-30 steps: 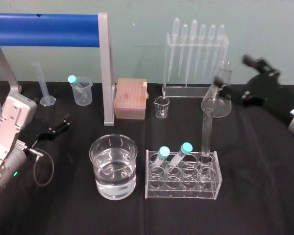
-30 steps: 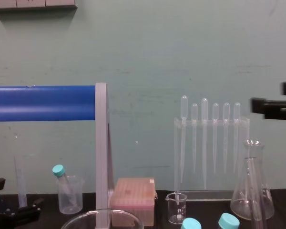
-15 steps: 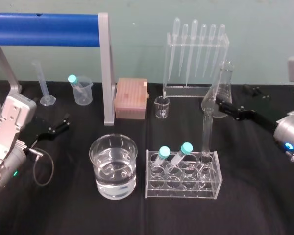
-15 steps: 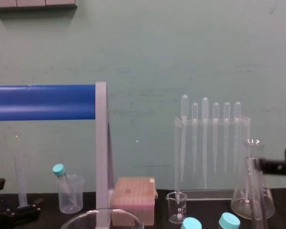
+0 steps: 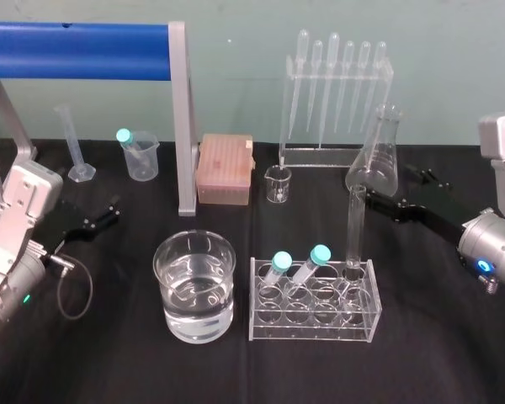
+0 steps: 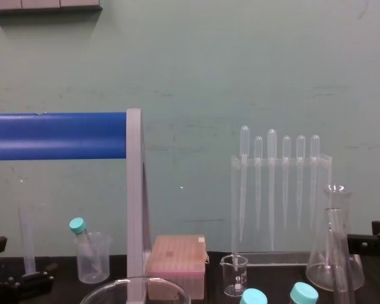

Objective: Hold the test tube with one hand and immerse one end into the beaker, then return it to the test tube rack.

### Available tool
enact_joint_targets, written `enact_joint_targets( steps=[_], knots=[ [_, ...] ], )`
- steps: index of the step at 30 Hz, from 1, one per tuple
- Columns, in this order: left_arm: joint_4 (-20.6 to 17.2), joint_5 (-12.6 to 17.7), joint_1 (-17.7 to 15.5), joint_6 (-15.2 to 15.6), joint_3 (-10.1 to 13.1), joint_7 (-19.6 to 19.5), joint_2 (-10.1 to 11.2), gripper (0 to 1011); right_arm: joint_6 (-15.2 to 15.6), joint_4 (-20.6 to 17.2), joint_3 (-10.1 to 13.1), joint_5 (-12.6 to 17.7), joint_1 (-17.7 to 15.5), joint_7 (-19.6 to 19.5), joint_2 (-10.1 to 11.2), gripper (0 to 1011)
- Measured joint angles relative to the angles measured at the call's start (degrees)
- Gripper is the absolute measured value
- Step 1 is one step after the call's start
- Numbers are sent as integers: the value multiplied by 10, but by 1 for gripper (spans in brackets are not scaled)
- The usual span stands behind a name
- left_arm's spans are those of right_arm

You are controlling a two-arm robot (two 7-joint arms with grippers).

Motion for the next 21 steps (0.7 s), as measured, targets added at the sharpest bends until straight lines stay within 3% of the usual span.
enact_joint_targets(
  steps=[21],
  knots=[
    [0,0,0,0,0,0,0,1000,0,3,-2,0,3,0,1,1003]
  ],
)
